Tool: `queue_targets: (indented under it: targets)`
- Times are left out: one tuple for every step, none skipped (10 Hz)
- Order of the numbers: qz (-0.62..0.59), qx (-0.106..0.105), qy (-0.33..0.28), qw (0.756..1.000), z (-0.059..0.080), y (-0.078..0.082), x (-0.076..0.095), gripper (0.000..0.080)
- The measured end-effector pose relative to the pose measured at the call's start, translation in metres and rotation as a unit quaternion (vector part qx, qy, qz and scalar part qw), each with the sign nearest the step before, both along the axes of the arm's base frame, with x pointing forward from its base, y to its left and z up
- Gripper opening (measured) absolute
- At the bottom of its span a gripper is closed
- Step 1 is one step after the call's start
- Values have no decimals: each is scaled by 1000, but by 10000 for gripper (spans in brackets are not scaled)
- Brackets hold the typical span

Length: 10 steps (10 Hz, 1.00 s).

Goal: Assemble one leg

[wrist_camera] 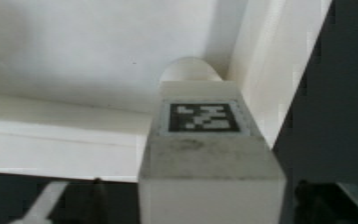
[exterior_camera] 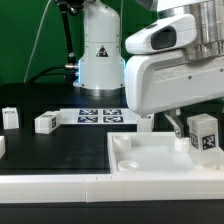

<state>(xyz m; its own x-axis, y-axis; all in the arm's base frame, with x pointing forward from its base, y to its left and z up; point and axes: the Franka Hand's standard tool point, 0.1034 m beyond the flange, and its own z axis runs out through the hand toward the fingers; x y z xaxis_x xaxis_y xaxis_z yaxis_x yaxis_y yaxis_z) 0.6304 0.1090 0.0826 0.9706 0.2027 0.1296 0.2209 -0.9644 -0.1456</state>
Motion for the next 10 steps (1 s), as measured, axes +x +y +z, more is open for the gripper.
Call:
queue_targets:
  targets:
    - [0,0,0,1000,0,0,0,386]
    - [0,0,0,1000,0,0,0,289]
    - [-2,0,0,1000,0,0,0,289]
    - [-11,1,2,1000,0,0,0,290]
    - [-10,1,2,1000,0,0,0,290]
    - [-40,5,8,999,-1,2,-1,290]
    - [-118,11,19,993,-1,1,0,290]
    - [-183,14,30,983,-1,0,0,290]
    - [-245,17,39,969,-2,-1,0,290]
    - [-293,19,46,955,-2,-2,0,290]
